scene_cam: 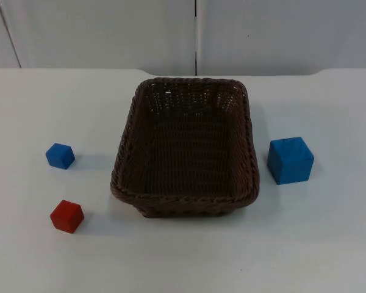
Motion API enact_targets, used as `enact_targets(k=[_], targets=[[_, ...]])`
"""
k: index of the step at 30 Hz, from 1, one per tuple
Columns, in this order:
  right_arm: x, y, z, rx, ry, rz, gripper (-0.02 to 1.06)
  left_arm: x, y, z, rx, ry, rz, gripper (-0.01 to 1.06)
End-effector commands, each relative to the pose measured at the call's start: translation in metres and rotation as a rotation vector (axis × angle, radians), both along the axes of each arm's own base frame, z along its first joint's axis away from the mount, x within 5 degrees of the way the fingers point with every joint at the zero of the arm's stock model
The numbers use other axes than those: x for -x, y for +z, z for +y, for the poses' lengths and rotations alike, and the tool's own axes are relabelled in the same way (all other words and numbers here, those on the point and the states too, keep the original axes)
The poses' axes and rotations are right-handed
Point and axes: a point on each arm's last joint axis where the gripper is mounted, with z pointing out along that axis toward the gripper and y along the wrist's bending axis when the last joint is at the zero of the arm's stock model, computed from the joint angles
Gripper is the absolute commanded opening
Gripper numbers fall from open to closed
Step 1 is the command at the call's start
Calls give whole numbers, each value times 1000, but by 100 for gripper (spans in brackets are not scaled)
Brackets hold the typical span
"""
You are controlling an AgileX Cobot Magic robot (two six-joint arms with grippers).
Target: Pick up the basket with the left hand and place the largest block into the basket with the right hand.
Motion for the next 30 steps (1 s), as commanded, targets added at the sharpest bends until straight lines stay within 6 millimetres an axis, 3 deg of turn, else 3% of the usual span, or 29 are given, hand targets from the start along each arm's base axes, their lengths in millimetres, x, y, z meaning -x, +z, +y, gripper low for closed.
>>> enact_targets(k=[1, 16, 30], targets=[[0, 0, 0, 4, 4, -3, 105, -16, 7, -2, 19, -4, 15, 105], [0, 0, 0, 4, 4, -3, 105, -69, 16, -11, 48, -99, 121, 105], [0, 0, 0, 2, 3, -3, 105, -137, 0, -19, 71, -170, 273, 105]])
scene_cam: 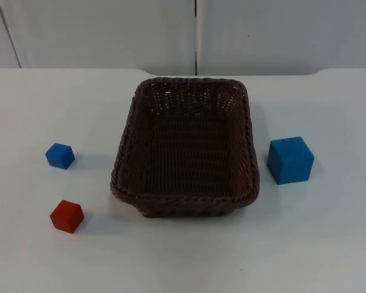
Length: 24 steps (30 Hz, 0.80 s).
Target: Pick up the basket with the left hand and place the largest block into the basket with the right hand.
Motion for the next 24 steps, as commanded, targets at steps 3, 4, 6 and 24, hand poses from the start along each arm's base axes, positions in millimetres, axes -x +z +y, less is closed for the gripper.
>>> enact_targets(k=[3, 4, 6, 24], targets=[[0, 0, 0, 2, 3, -3, 105, -19, 2, 0, 6, 5, -22, 105], [0, 0, 0, 2, 3, -3, 105, -21, 3, 0, 5, 5, -28, 105], [0, 0, 0, 2, 3, -3, 105, -36, 2, 0, -4, -2, -19, 105], [0, 0, 0, -8, -6, -1, 105, -108, -7, -2, -7, -15, 19, 105]])
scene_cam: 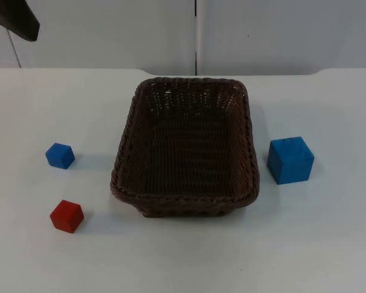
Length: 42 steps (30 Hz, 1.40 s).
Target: Pick up the basket with the left hand and place the largest block into the basket with the right hand.
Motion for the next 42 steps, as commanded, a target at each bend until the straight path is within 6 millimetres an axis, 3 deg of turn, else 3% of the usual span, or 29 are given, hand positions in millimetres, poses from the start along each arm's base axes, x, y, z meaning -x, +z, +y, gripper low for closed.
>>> enact_targets(k=[1, 15, 24, 35, 42], targets=[[0, 0, 0, -4, -4, -1, 105, -7, -1, 1, 12, 10, -9, 105], [0, 0, 0, -4, -4, -1, 105, -59, -46, -12, 93, -53, 89, 105], [0, 0, 0, -4, -4, -1, 105, -90, -79, -53, 76, -153, 132, 105], [0, 0, 0, -4, -4, -1, 105, -122, -117, -90, 91, -219, 203, 105], [0, 0, 0, -4, -4, -1, 105, -138, -135, -98, 126, -220, 238, 105]])
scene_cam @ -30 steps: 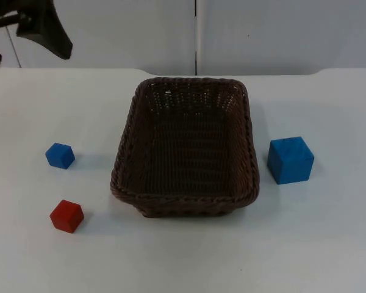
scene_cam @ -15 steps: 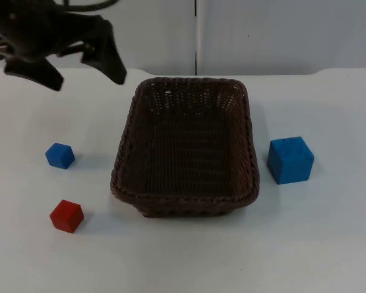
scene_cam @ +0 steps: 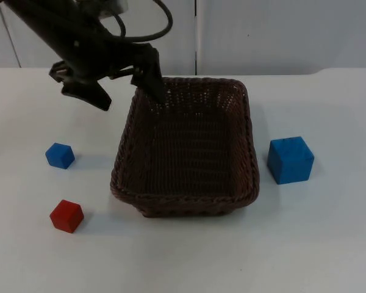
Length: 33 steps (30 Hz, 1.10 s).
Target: Pick up the basket with the left hand and place the largest block into the basket with the right hand.
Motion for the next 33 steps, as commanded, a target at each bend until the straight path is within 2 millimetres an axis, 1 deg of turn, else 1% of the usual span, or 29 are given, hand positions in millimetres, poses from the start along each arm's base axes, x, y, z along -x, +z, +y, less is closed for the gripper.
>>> enact_targets(k=[1, 5, 7, 8, 12, 13, 14, 18, 20, 21, 25, 27, 28, 30, 31, 33], targets=[[0, 0, 0, -2, -4, -2, 105, -4, -3, -5, 19, 2, 9, 105], [0, 0, 0, -2, -4, -2, 105, -9, -14, -6, 19, 15, 21, 105], [0, 0, 0, -2, -4, -2, 105, -10, -16, -6, 22, 26, 16, 105], [0, 0, 0, -2, -4, -2, 105, -10, -16, -6, 22, 26, 16, 105], [0, 0, 0, -2, -4, -2, 105, -12, -29, -7, 35, 43, 46, 105], [0, 0, 0, -2, -4, -2, 105, -12, -29, -7, 35, 43, 46, 105], [0, 0, 0, -2, -4, -2, 105, -12, -36, -8, 38, 52, 69, 105], [0, 0, 0, -2, -4, -2, 105, -12, -55, -9, 53, 73, 124, 105], [0, 0, 0, -2, -4, -2, 105, -12, -56, -9, 54, 75, 128, 105], [0, 0, 0, -2, -4, -2, 105, -12, -63, -9, 54, 78, 144, 105], [0, 0, 0, -2, -4, -2, 105, -11, -74, -10, 56, 85, 171, 105], [0, 0, 0, -2, -4, -2, 105, -11, -76, -10, 55, 83, 175, 104], [0, 0, 0, -2, -4, -2, 105, -11, -77, -10, 55, 84, 177, 103], [0, 0, 0, -2, -4, -2, 105, -11, -77, -10, 55, 84, 177, 94], [0, 0, 0, -2, -4, -2, 105, -11, -77, -10, 55, 84, 177, 94], [0, 0, 0, -2, -4, -2, 105, -11, -77, -10, 55, 84, 177, 81]])
